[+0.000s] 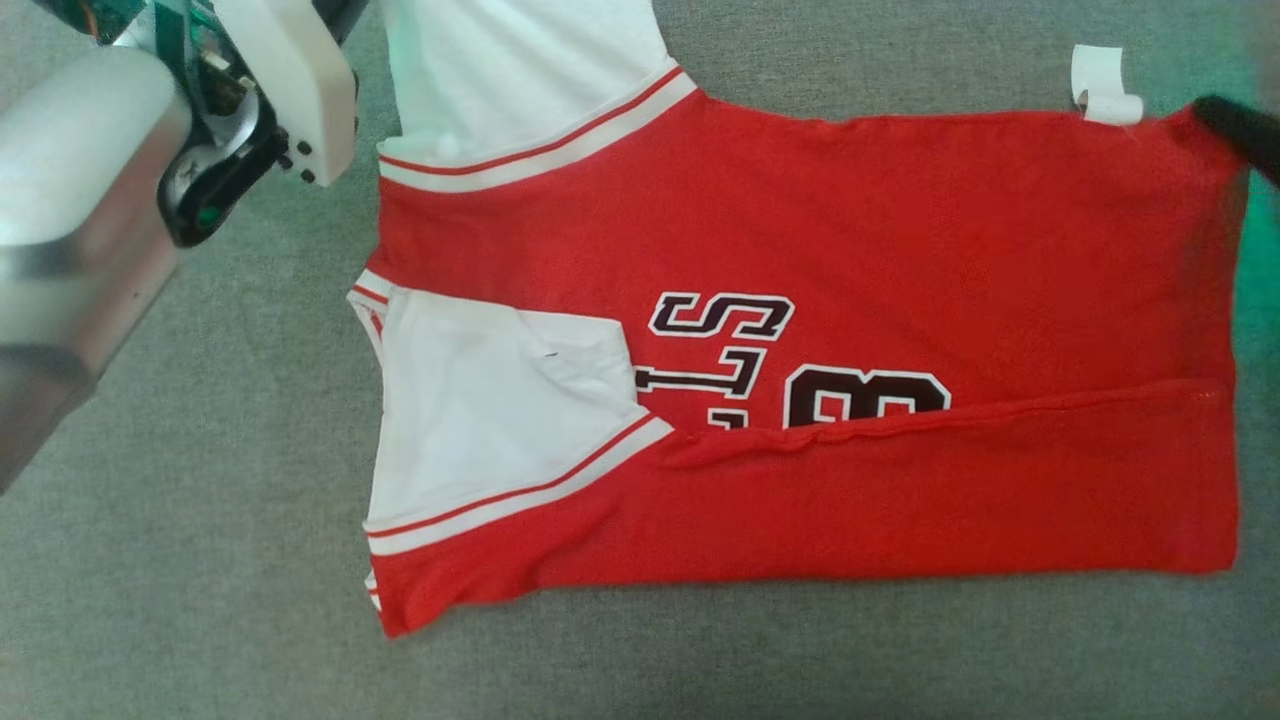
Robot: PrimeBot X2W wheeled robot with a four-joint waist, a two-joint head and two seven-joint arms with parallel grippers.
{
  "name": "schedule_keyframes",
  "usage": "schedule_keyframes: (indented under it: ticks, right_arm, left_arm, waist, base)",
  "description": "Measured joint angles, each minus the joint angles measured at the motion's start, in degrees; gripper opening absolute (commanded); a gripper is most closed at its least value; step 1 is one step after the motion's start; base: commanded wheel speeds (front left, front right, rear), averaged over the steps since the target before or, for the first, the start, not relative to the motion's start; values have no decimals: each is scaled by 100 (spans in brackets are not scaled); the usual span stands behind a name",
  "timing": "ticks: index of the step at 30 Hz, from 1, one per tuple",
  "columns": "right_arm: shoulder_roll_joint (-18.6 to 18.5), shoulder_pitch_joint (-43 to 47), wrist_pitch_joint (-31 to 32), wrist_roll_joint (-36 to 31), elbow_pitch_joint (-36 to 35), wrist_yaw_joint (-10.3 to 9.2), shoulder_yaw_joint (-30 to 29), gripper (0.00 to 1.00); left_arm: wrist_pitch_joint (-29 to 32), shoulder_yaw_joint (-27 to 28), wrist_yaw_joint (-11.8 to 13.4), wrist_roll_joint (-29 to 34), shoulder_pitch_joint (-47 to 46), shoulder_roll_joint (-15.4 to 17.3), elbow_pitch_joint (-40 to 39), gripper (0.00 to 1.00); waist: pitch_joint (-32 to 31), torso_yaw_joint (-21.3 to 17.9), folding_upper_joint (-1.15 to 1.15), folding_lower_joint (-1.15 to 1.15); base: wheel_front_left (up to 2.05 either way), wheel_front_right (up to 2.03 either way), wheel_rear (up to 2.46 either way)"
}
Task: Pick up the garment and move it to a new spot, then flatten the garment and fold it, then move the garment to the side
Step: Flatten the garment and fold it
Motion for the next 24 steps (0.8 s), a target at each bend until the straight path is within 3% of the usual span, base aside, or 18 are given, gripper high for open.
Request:
schedule_keyframes:
  ticks: [16,20,24]
  right_arm:
    - [88,-14,-1131,237,-11,0,-693,0]
    - [89,170,-1243,244,-44,0,-699,0]
    - [109,807,-1439,305,-58,0,-706,0]
  left_arm:
    - [-1308,-107,0,-34,-257,34,120,0]
    - [-1440,-111,1,-359,-164,205,-353,0]
    - [-1548,-157,1,-456,305,676,-957,0]
  waist:
    - [-212,98,0,1]
    - [-356,111,0,0]
    - [-566,140,0,0]
  base:
    - [0,0,0]
    - [0,0,0]
    - [0,0,0]
